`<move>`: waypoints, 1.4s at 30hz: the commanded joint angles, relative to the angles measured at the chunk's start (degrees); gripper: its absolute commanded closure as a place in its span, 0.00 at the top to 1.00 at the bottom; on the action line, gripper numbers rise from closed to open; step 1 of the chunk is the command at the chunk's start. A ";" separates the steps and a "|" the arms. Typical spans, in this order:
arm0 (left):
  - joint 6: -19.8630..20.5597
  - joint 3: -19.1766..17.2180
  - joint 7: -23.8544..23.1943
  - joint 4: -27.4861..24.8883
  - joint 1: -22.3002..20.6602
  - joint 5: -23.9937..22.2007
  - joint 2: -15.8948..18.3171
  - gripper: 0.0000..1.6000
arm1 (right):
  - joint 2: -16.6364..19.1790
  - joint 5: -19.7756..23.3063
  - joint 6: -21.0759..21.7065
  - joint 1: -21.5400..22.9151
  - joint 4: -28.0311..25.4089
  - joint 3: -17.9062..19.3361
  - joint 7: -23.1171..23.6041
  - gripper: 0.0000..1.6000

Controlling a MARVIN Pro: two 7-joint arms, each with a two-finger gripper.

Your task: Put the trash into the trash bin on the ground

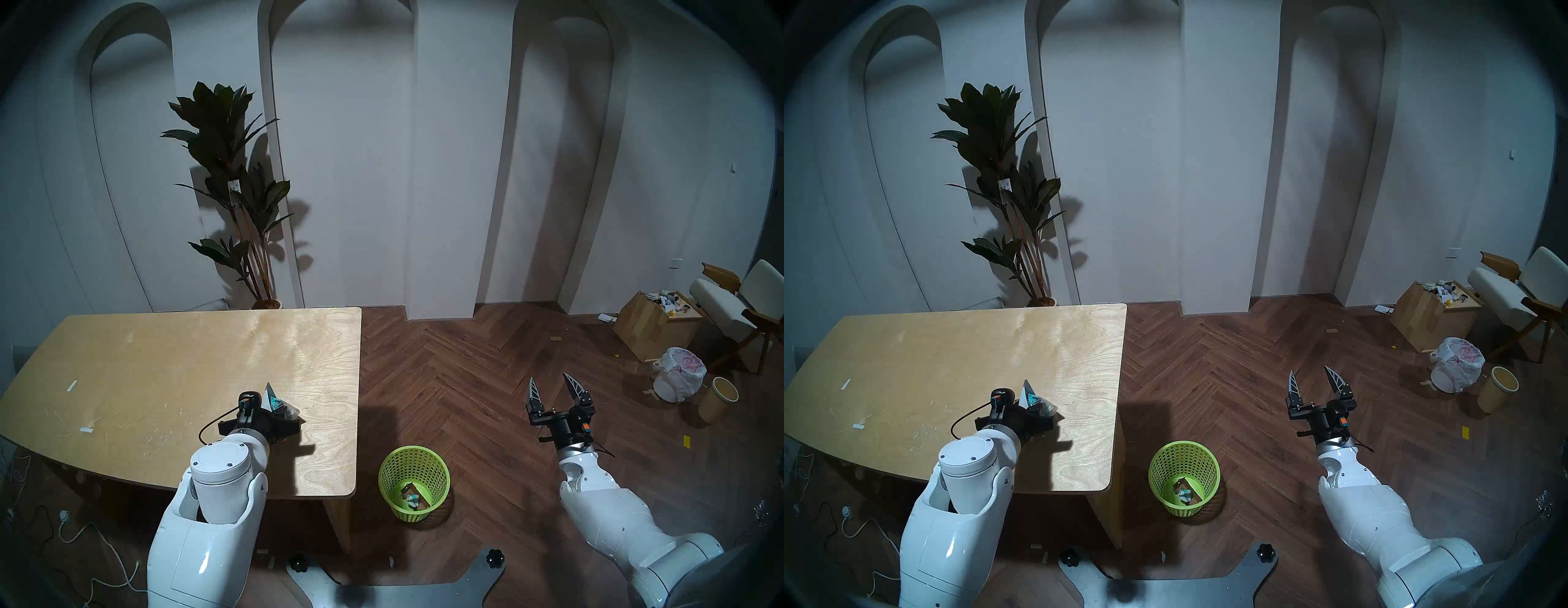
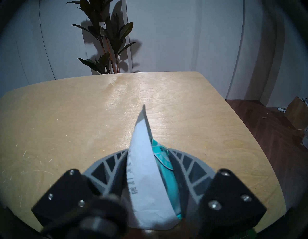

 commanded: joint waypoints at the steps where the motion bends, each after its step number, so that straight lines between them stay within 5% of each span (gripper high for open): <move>1: -0.35 0.06 1.60 0.89 -0.23 0.18 -1.50 0.00 | 1.35 0.65 -0.69 -3.30 -5.99 0.90 0.23 1.00; 27: -2.96 7.15 4.82 -5.53 -10.76 3.16 -3.95 0.00 | 1.54 4.14 -0.07 -16.04 -24.71 4.10 -2.41 1.00; 30: -2.70 9.12 4.92 -5.58 -12.55 3.70 -4.52 0.00 | 5.74 5.22 1.37 -14.88 -24.61 8.72 -5.03 1.00; 42: -2.14 14.71 4.48 -3.13 -16.86 4.99 -5.95 0.00 | 7.20 5.82 5.15 -17.42 -31.25 13.66 -9.68 1.00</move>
